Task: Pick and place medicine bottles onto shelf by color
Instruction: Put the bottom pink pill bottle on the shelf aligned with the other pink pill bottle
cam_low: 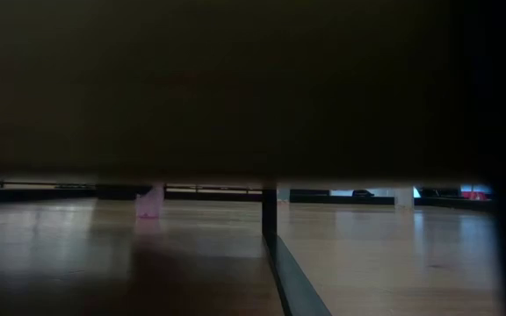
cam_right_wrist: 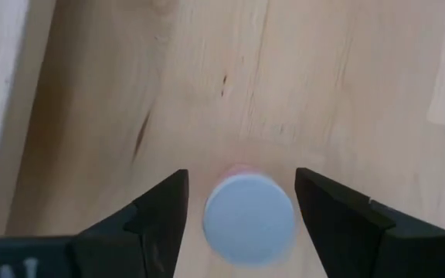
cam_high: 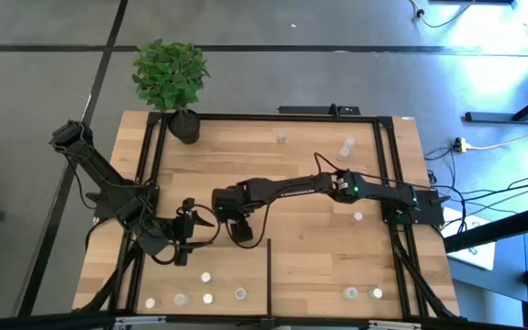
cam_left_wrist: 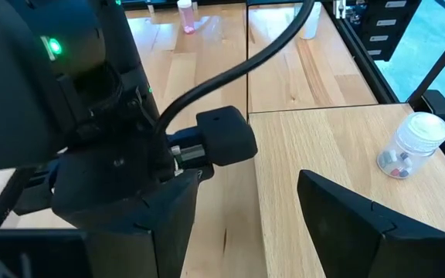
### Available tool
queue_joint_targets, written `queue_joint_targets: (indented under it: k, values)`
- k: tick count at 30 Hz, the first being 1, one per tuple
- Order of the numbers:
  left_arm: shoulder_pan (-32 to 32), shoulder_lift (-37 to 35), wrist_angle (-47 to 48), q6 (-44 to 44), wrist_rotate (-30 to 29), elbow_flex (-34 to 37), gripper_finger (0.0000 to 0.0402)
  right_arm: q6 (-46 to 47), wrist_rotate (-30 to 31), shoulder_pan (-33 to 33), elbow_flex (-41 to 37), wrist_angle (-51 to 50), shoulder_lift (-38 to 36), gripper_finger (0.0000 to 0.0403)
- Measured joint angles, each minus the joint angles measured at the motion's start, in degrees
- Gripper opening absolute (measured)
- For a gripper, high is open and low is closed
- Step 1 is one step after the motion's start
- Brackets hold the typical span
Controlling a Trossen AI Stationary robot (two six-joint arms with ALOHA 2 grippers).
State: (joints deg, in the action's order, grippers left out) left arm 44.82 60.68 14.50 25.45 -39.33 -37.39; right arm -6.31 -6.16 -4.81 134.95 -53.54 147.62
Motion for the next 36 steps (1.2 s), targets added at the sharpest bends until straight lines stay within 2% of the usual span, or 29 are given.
queue_joint_targets:
  k: [19, 33, 36]
  values:
    - [0.0, 0.0, -0.08, 0.07, 0.0, 0.0, 0.0218, 0.09, 0.07, 0.6, 0.0, -2.97, -1.33, 0.024]
    - [0.0, 0.0, -0.1, 0.14, 0.02, 0.0, 0.0218, -0.25, 0.86, 0.88, 0.09, -4.94, -12.86, 0.024]
    - [-0.02, 0.0, 0.09, 1.43, 0.01, 0.0, 0.0218, -0.66, 3.6, 0.67, 0.07, -5.65, -15.13, 0.0239]
